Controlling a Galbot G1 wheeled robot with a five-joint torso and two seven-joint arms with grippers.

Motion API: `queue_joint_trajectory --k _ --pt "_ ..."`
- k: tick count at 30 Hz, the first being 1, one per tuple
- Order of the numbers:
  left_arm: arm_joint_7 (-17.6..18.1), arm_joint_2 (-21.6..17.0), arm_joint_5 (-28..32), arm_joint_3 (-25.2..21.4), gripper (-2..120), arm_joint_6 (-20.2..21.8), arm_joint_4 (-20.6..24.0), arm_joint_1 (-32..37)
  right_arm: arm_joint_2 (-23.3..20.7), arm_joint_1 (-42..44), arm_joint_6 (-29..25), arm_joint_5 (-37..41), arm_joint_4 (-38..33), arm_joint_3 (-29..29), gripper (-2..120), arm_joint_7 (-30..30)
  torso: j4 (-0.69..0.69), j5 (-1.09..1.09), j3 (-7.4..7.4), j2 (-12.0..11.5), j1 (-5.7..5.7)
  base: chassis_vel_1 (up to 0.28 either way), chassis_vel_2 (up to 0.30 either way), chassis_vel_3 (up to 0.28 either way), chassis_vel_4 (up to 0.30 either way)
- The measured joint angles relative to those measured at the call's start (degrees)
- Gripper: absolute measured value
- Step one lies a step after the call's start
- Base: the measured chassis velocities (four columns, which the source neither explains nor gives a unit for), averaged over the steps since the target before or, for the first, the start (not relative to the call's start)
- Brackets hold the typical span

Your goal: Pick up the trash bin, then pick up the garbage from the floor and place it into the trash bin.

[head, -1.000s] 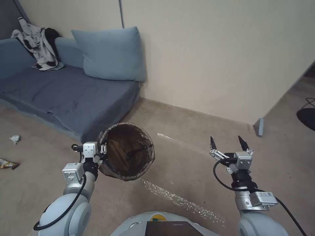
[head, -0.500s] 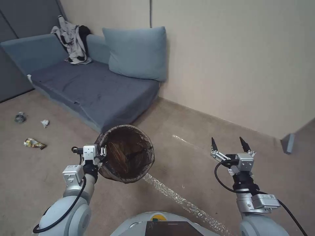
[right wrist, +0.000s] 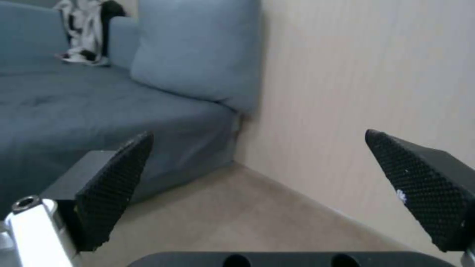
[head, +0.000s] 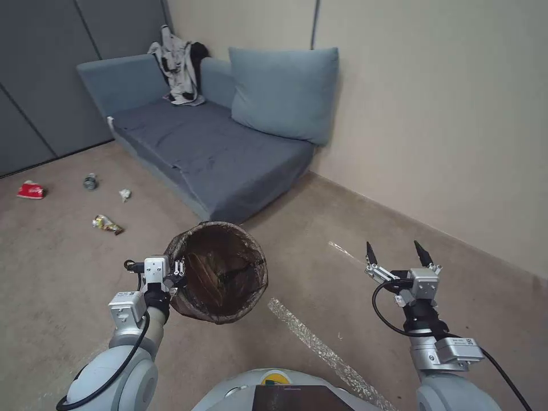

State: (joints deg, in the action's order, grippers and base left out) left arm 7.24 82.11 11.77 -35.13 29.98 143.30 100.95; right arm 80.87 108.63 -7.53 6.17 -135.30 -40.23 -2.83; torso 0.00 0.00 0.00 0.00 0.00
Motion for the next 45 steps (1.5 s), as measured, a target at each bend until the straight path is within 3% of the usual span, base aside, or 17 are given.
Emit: queue_joint_trajectory --k 45 --pt "0.1 1.1 -0.3 -0.4 7 0.0 -0.1 0.6 -0.1 -1.7 3.7 2.2 1.2 0.9 100 -0.4 0.00 0.00 0.00 0.0 0.00 0.088 0.090 0.088 0.087"
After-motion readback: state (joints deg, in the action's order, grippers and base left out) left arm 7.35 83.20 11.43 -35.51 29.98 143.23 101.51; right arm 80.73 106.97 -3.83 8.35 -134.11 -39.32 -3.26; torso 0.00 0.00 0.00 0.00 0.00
